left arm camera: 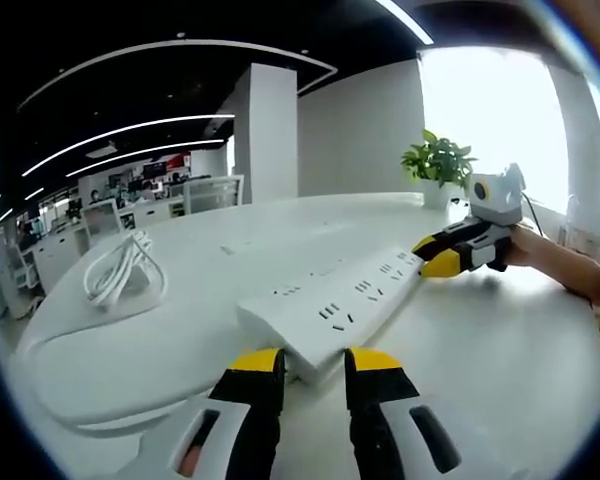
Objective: Straighten the power strip on the desk, plug the charger into it
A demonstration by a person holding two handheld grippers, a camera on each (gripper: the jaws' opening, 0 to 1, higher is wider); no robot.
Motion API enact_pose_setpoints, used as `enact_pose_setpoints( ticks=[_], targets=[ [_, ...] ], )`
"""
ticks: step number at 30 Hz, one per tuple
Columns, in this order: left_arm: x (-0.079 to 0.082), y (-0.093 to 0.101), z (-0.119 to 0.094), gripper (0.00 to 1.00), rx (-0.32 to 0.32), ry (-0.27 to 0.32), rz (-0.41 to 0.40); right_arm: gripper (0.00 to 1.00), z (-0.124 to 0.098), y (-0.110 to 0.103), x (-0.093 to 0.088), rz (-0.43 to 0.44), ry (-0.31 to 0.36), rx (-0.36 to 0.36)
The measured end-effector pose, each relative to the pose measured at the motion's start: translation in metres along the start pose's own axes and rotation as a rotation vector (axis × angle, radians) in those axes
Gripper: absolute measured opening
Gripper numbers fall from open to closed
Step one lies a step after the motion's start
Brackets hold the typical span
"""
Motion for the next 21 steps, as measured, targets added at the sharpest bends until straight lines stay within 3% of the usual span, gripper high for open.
enact_pose_setpoints(
  ticks=[21],
  targets=[
    [-0.0019,0.0026,-0.0071,0.24,0.002,-0.006,-0.002,0.24,-0.0023,-0.0051,-0.0006,-0.002,-0.013,0.011]
  ],
)
Point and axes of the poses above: the point that each gripper's makers call its tool centre point, and the gripper's own axes: z roughly forward along the fingers, y roughly to its right, x roughly out of its top, the point moved 5 cm from there along -z, roughly backward along the fingers, and after that the axes turned 7 degrees about z, right-handed, at the moved point
